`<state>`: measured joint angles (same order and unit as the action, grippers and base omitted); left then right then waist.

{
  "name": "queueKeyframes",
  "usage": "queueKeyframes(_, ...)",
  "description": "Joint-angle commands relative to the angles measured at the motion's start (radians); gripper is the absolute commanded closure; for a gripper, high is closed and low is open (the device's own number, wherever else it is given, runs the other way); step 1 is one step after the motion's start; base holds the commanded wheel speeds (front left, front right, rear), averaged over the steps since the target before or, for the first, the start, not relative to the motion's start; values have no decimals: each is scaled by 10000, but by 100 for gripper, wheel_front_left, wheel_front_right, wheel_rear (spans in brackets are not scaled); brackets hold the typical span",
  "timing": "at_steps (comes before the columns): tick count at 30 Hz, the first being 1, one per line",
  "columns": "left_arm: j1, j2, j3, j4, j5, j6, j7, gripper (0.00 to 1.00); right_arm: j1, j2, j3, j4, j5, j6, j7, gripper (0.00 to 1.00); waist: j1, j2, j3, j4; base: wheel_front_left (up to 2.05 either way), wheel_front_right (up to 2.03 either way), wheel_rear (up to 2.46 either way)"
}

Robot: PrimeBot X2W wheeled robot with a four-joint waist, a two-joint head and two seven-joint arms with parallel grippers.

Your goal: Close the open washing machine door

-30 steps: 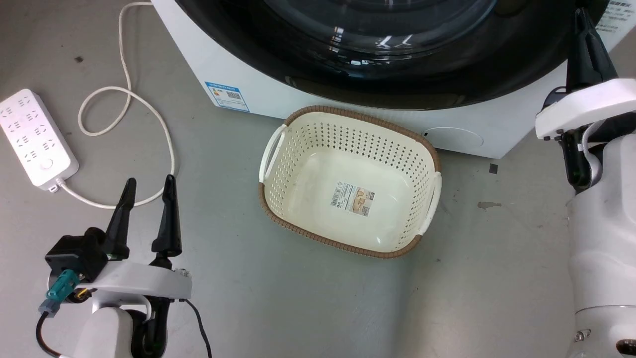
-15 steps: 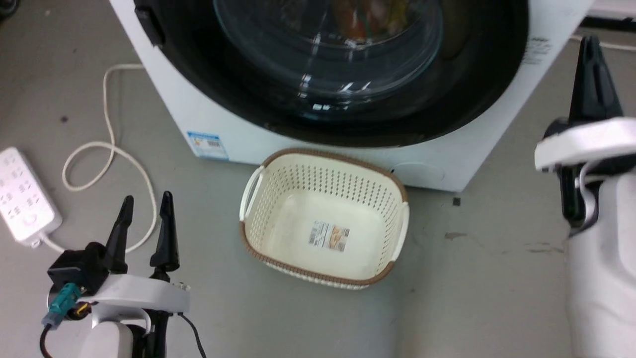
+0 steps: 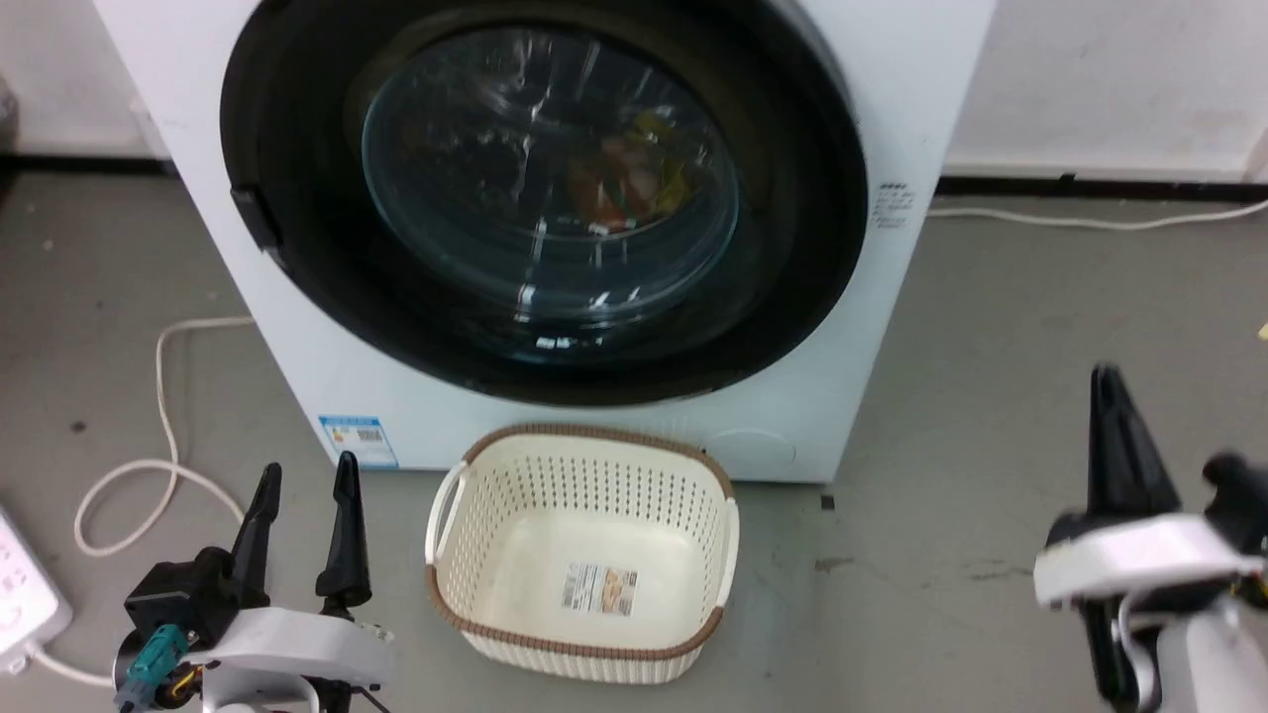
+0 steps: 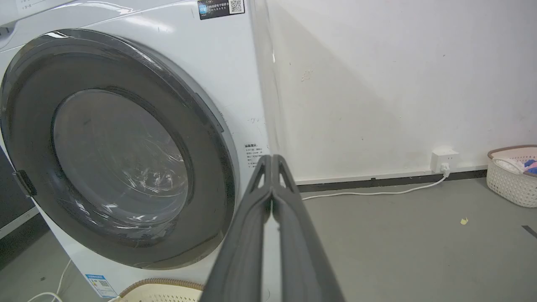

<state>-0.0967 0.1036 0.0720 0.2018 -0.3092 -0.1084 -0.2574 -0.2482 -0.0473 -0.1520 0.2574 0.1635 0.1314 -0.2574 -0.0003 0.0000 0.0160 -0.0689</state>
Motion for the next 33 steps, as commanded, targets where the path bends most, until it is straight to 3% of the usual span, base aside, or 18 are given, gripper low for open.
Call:
queueKeyframes(1, 141, -31, -23, -40, 70, 33, -44, 0, 367, -29, 68, -137, 111, -7, -43, 100, 3, 0, -236, -148, 0, 0, 0)
queueKeyframes(13, 275, 4, -351, 75, 296, 168, 186, 0, 2507, -29, 889, -720, 621, -7, -34, 100, 3, 0, -584, 1, 0, 0, 0)
queueKeyframes(23, 262, 50, -520, 192, 242, 206, 455, 0, 2926, -29, 1501, -944, 439, -7, 426, 100, 3, 0, -641, 87, 0, 0, 0)
queueKeyframes(24, 270, 51, -537, 196, 235, 210, 477, 0, 2928, -29, 1516, -966, 417, -7, 466, 91, 3, 0, -645, 98, 0, 0, 0)
queueKeyframes(25, 275, 52, -553, 195, 232, 217, 493, 0, 2926, -29, 1522, -993, 408, -7, 499, 31, 3, 0, -647, 108, 0, 0, 0)
queueKeyframes(26, 280, 55, -566, 192, 227, 224, 506, 0, 2918, -29, 1529, -1039, 404, -7, 496, 0, 3, 0, -648, 115, 0, 0, 0)
queueKeyframes(33, 303, 83, -629, 194, 178, 270, 559, 0, 2909, -29, 1502, -1153, 444, -7, 582, 0, 3, 0, -656, 169, 0, 0, 0)
